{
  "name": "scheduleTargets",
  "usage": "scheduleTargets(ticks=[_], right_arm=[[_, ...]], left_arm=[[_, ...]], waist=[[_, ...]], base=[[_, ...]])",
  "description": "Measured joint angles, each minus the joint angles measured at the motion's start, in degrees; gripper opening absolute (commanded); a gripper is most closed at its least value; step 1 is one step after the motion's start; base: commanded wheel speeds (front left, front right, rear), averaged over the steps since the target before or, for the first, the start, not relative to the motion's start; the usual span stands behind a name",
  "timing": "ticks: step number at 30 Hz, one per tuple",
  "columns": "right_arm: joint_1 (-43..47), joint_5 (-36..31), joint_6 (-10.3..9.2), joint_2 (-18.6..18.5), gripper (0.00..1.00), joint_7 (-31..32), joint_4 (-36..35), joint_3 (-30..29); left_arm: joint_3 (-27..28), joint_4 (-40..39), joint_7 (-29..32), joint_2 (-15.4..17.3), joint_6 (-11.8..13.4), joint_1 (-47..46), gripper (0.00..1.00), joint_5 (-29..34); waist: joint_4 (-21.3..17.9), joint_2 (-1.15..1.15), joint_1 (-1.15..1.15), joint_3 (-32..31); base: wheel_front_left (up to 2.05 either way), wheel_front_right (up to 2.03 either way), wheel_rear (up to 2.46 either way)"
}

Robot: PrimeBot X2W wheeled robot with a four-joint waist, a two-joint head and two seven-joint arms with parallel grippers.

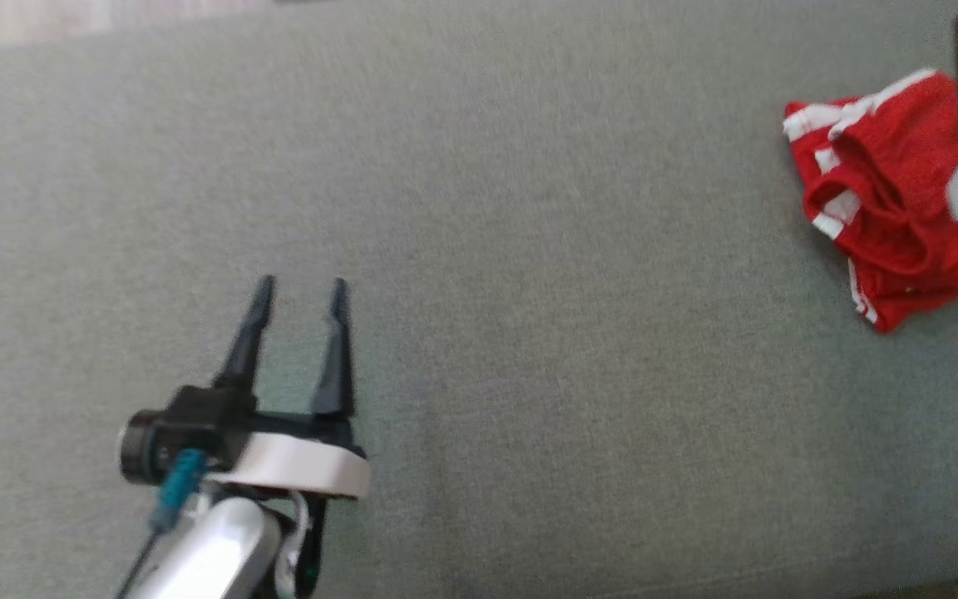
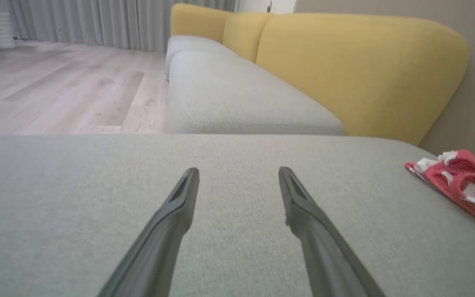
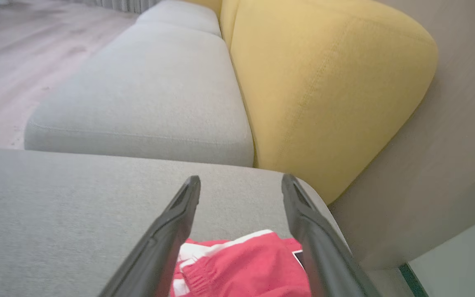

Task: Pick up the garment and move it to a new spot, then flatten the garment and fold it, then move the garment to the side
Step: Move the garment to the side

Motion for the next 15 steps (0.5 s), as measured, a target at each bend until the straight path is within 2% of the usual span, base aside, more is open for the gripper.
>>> scheduleTargets(ticks=[5, 12, 15], right_arm=[[5.6, -0.1, 0.01, 5.3, 1.00, -4.9, -1.9, 0.2], [19.3, -2.1, 0.00, 13.8, 1.00, -11.6, -5.3, -0.6], [25.9, -3.3, 0.00, 15.4, 1.00, -14.5, -6.5, -0.6]], left_arm=[[3.1, 2.1, -2.2, -0.2, -0.1, 1.6, 1.00, -2.7], [4.5, 5.7, -3.4, -0.3, -0.6, 8.8, 1.00, -5.0], [4.5, 6.7, -3.4, -0.3, -0.9, 11.6, 1.00, -5.1]], waist=[[1.2, 0.00, 0.00, -4.9], [3.6, 0.00, -0.01, -11.9], [5.2, 0.00, -0.02, -14.2]], base=[[0.00, 0.00, 0.00], [0.00, 0.00, 0.00], [0.00, 0.00, 0.00]])
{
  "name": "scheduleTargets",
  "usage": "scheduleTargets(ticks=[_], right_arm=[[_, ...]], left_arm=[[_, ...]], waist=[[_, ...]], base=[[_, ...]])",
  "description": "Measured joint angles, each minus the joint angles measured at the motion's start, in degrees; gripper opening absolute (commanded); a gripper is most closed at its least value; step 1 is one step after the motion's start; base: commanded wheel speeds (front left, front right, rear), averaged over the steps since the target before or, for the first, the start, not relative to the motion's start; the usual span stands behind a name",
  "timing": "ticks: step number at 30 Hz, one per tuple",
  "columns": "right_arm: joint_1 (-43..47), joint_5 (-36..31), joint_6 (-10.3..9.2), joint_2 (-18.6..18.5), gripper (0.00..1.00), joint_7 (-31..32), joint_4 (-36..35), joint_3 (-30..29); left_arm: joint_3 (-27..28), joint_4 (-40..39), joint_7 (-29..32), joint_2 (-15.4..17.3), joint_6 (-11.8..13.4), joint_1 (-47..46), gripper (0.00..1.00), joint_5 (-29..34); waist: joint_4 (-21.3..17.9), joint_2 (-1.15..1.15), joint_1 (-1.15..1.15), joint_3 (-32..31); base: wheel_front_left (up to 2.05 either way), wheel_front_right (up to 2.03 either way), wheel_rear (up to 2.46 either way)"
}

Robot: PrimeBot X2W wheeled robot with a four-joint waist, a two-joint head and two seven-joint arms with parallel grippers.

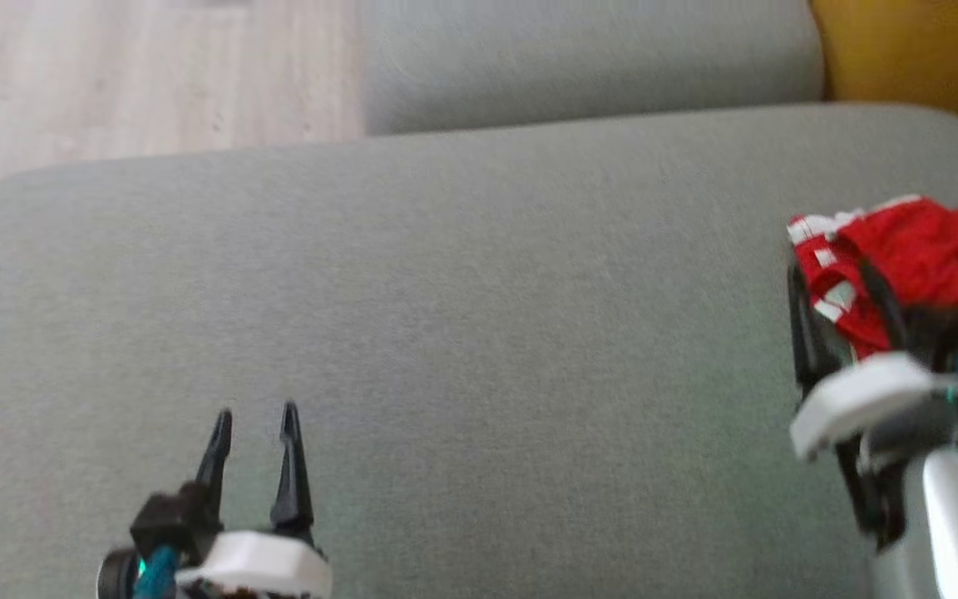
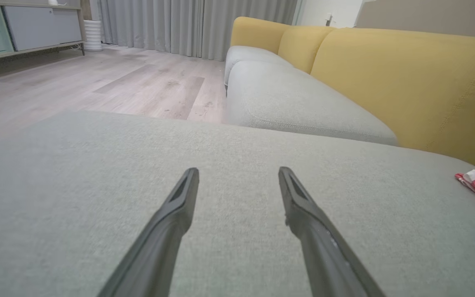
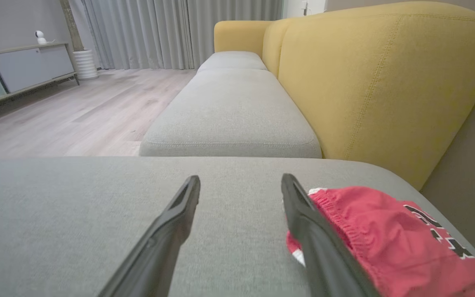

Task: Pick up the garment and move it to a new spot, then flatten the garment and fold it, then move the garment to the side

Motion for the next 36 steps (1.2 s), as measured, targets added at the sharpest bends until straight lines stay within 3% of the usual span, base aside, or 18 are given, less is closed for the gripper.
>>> scheduleTargets(ticks=[7, 14, 20, 32, 33, 36], right_arm=[[8.0, 4.3, 0.00, 0.7, 1.00, -7.2, -1.1, 1.5], [12.9, 7.6, 0.00, 0.8, 1.00, -12.0, 2.7, 4.0], [14.2, 6.7, 0.00, 0.8, 1.00, -13.1, 4.1, 7.1], [14.2, 6.8, 0.00, 0.8, 1.00, -13.2, 4.1, 7.3], [14.2, 6.9, 0.00, 0.8, 0.00, -13.4, 4.1, 7.3], [14.7, 6.9, -0.02, 0.8, 0.00, -13.3, 6.3, 7.3]], left_arm=[[-0.1, 1.4, -0.4, 0.0, -0.6, 1.9, 1.00, -0.5], [0.1, 2.3, -0.5, -0.8, -1.0, 2.5, 1.00, -1.0], [0.1, 2.7, -0.5, -1.4, -1.2, 3.6, 1.00, -1.0], [0.0, 2.7, -0.9, -1.9, -1.7, 3.6, 1.00, -1.1], [0.0, 2.8, -0.9, -1.9, -1.8, 3.6, 0.00, -1.1], [-0.2, 4.7, -0.9, -2.3, -1.7, 4.3, 0.00, -1.1]], waist=[[3.4, 0.00, 0.01, -2.5], [4.8, 0.00, 0.02, -3.7], [4.7, 0.00, 0.02, -3.6], [4.0, 0.00, 0.02, -3.3], [3.9, 0.00, 0.03, -3.3], [3.9, 0.00, 0.03, -3.3]], base=[[0.00, 0.00, 0.00], [0.00, 0.00, 0.00], [0.00, 0.00, 0.00], [0.00, 0.00, 0.00], [0.00, 0.00, 0.00], [0.00, 0.00, 0.00]])
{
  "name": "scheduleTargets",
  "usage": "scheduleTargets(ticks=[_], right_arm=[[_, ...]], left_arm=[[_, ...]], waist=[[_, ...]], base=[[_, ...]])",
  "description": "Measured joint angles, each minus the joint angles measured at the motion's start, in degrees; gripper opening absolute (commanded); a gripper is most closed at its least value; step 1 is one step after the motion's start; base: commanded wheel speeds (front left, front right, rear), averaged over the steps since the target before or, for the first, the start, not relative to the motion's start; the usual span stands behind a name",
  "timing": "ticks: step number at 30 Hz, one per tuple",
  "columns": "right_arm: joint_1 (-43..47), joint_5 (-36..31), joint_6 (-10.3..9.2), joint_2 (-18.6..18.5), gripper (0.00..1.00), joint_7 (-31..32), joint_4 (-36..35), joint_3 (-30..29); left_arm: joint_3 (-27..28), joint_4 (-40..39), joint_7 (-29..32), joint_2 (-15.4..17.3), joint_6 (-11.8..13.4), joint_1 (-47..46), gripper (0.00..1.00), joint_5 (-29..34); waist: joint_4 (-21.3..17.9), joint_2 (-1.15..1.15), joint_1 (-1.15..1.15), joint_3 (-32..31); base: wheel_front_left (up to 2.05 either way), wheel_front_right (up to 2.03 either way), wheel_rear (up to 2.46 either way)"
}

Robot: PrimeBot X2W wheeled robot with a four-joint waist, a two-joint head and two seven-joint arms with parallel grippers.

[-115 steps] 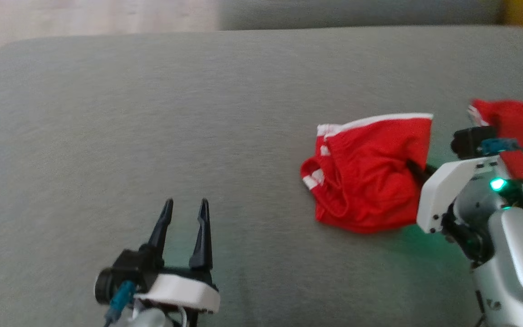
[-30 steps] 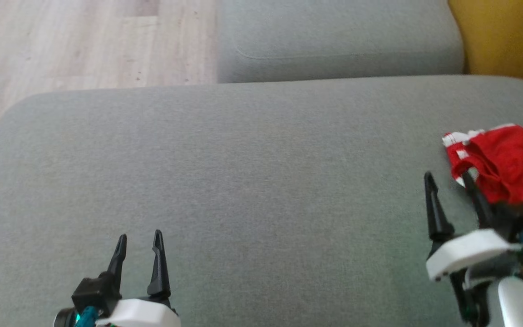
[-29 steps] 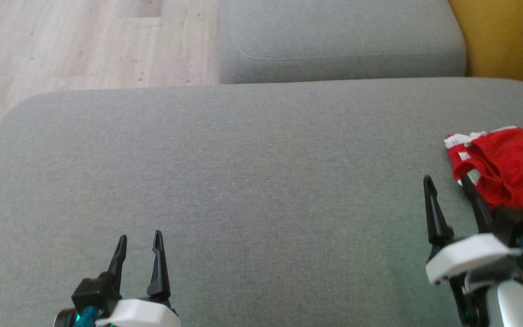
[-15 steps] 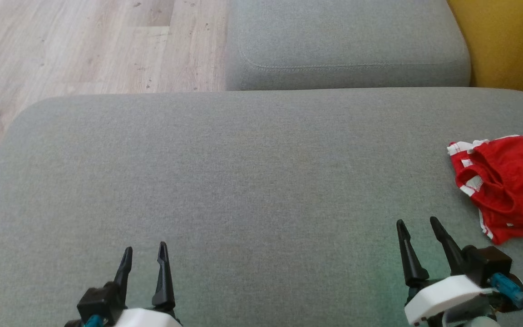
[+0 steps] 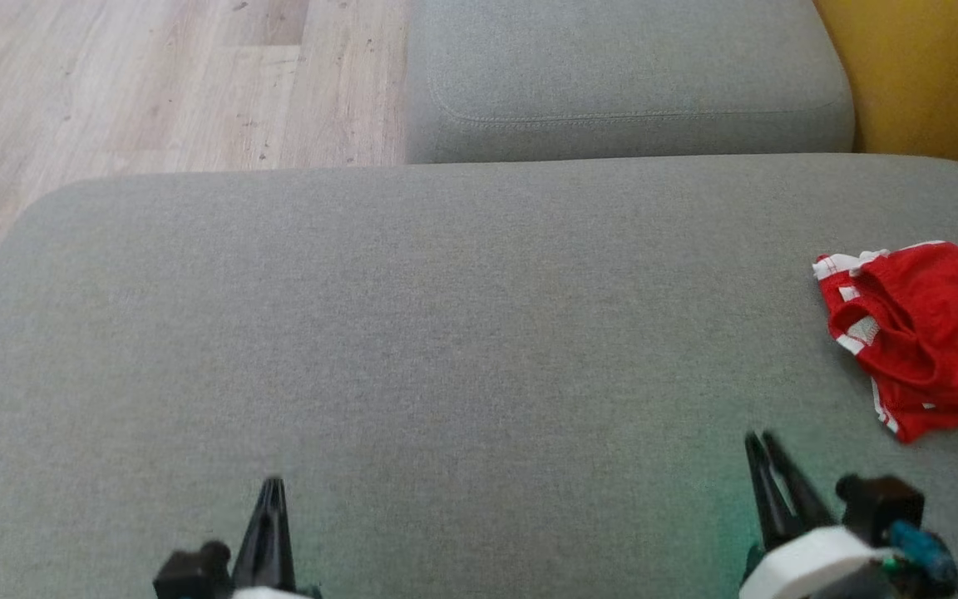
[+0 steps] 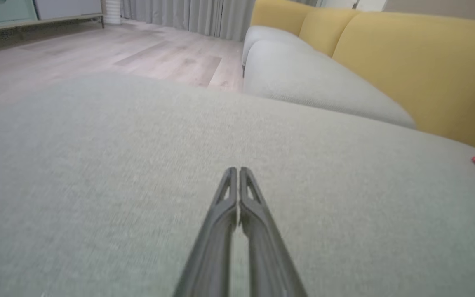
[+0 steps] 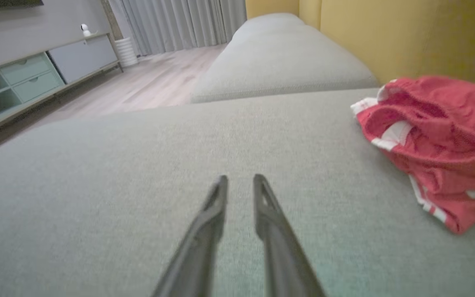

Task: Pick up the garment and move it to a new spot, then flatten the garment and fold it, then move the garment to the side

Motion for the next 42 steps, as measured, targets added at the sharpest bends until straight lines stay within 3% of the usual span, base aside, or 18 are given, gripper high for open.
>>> scheduleTargets(ticks=[4, 42], right_arm=[[2.0, 0.7, -0.04, 0.0, 0.00, 0.2, 2.8, 0.0], [-0.7, 27.4, -0.04, -0.1, 0.00, 2.5, 2.8, -2.1]], left_arm=[[-0.1, 2.4, 0.2, -0.7, -0.1, 2.3, 0.00, -0.4], [10.2, 3.0, 6.1, -4.4, -8.1, 0.7, 0.00, -17.5]], waist=[[-0.1, 0.00, 0.00, 0.1], [-1.0, 0.00, 0.00, 0.8]], base=[[0.00, 0.00, 0.00], [0.00, 0.00, 0.00]])
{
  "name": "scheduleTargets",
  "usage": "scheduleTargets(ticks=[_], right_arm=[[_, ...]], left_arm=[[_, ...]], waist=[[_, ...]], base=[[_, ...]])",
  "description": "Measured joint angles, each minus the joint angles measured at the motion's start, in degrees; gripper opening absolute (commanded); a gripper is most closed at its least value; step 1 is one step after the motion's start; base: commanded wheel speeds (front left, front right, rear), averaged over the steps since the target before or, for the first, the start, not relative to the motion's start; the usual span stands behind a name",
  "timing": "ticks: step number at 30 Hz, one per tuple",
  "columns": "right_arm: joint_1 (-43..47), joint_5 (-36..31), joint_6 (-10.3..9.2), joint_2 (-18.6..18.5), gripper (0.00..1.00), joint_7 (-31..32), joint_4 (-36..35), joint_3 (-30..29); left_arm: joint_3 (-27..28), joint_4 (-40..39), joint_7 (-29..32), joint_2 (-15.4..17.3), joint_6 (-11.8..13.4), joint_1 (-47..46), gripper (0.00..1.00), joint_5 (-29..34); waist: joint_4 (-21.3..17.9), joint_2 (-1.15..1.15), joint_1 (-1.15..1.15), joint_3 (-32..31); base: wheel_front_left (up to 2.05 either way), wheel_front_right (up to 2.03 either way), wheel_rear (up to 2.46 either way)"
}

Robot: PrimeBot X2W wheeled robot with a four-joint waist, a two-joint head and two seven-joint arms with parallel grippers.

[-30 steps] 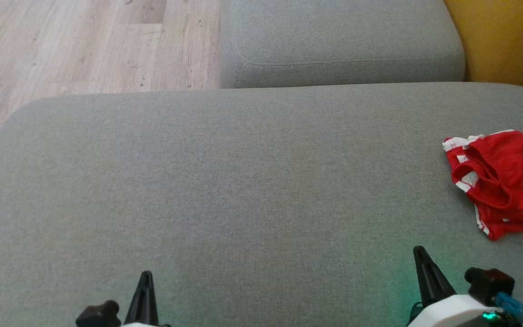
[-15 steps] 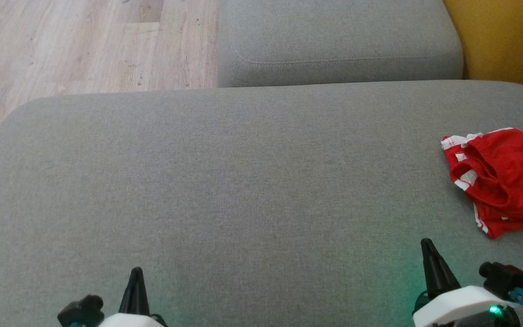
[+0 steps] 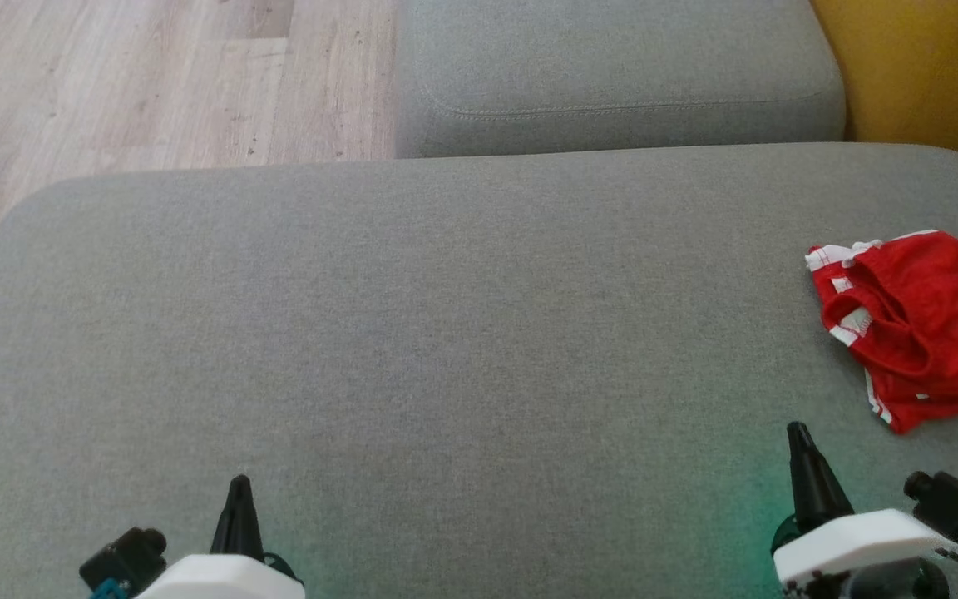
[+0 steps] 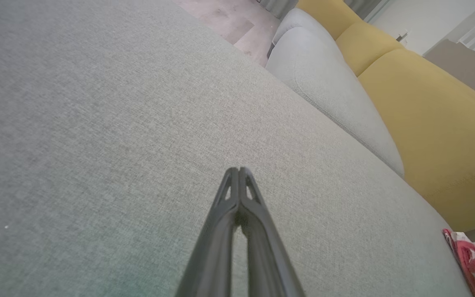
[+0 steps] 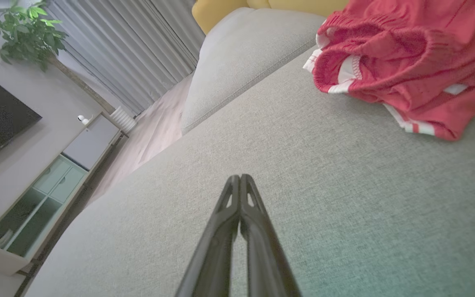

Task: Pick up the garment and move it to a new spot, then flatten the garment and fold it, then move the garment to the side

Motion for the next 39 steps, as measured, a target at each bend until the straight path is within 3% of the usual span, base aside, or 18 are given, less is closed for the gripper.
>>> scheduleTargets(ticks=[39], right_arm=[[-3.5, 25.4, 0.00, -0.1, 0.00, 3.0, 0.0, -3.2]], left_arm=[[11.3, 0.4, 6.1, -3.9, -7.6, -2.3, 0.00, -16.2]], waist=[[-0.9, 0.00, 0.00, 0.7]], base=[[0.00, 0.00, 0.00]])
